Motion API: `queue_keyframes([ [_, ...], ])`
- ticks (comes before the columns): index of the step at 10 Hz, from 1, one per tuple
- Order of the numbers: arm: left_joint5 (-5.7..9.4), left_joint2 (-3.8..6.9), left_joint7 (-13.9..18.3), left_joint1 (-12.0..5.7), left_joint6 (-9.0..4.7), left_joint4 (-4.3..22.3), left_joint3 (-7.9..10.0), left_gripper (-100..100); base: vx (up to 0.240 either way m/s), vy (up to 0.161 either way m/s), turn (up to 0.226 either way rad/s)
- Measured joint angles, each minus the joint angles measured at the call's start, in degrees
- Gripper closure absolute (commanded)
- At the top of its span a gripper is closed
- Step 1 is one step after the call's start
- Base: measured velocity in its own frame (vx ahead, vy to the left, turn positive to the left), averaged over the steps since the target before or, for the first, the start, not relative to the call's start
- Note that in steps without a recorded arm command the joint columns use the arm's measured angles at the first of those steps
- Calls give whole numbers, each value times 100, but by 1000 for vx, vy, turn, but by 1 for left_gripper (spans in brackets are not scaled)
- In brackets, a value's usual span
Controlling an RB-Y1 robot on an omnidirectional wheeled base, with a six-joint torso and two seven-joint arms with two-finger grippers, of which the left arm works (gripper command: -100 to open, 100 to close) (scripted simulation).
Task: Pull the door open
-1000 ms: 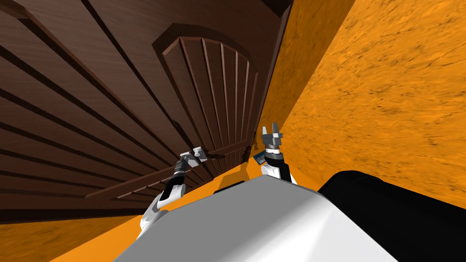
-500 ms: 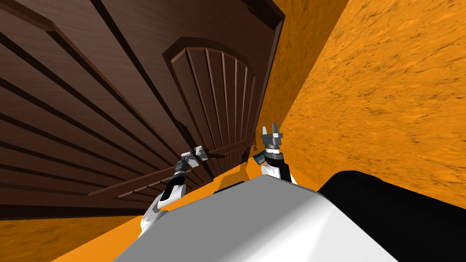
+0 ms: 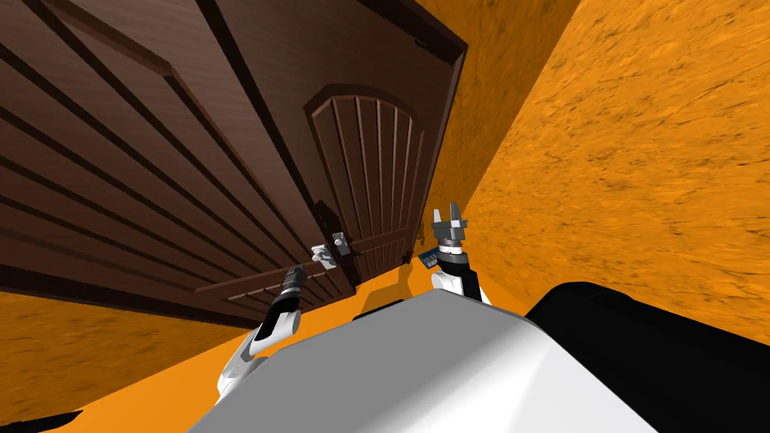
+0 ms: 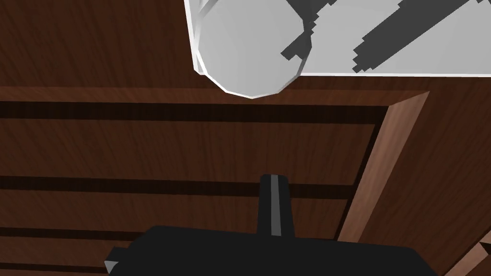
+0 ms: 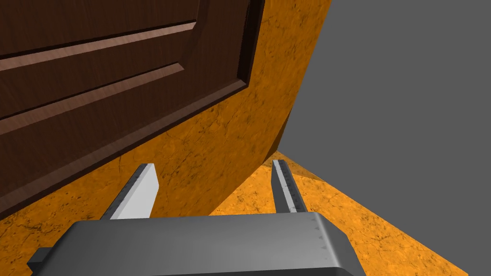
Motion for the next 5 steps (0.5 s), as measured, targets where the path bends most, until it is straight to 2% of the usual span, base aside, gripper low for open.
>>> queue_keyframes([
  [3,-12,23,98,134,-4,-323,-257,-100,-217,-11,-86],
  [5,-24,34,164,166,-63,-417,-428,-100,-214,-7,-85],
])
